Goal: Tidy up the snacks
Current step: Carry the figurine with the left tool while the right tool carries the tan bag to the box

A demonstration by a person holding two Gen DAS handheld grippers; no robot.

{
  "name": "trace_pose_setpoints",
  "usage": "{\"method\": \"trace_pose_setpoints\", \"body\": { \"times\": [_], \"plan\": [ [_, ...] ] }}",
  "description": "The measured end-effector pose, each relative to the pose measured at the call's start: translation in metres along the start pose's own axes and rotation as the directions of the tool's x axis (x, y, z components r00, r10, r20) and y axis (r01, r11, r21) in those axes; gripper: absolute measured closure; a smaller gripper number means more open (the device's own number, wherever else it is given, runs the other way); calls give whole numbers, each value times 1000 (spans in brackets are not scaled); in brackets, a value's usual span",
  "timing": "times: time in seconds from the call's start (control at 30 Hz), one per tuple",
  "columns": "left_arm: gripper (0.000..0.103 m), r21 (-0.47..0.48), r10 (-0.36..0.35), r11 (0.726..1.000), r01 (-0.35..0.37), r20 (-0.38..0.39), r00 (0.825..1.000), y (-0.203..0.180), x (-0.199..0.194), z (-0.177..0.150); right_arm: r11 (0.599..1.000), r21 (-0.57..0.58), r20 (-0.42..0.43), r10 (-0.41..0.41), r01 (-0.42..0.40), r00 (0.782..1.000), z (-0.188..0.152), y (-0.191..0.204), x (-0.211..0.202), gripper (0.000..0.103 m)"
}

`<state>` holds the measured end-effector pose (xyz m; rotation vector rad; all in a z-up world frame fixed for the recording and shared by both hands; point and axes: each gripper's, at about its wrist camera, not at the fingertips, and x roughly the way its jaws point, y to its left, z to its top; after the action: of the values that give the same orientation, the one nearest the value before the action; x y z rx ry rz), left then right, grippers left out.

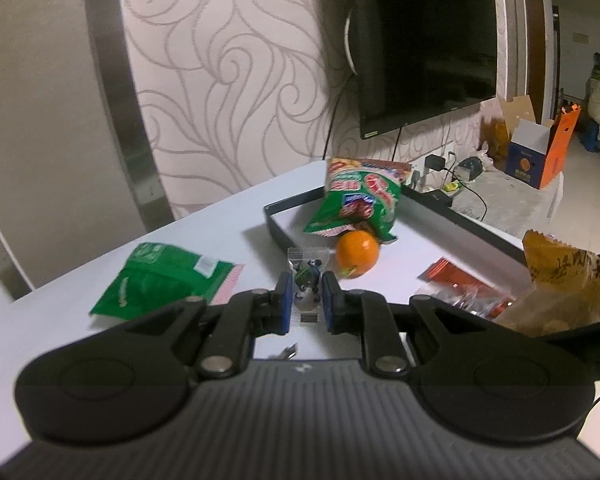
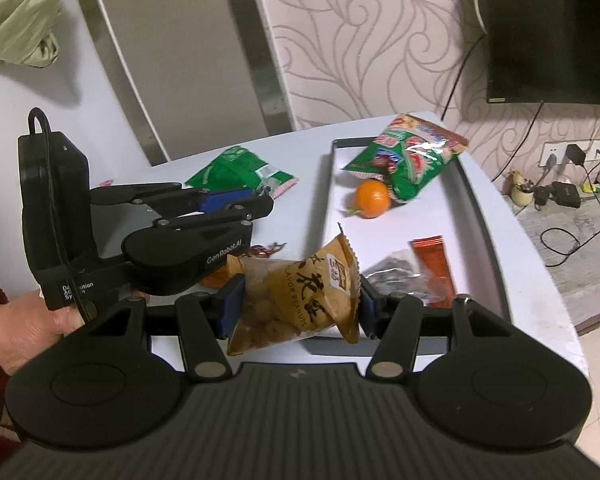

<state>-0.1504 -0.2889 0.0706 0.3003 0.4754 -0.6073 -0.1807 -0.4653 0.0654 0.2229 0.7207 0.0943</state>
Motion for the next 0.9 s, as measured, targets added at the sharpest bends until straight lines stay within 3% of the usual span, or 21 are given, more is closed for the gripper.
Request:
{"method": "trace_pose_setpoints", "body": {
  "times": [0.6,0.9],
  "plan": [
    [84,-3,-25,1000,25,-30,999,-44,67,25,999,6,-29,-52,52,998,10,-66,7,41],
    [83,6,-23,1000,24,-41,999,-54,94,33,999,-33,-60,-28,26,998,12,-71,20,41]
  ]
}}
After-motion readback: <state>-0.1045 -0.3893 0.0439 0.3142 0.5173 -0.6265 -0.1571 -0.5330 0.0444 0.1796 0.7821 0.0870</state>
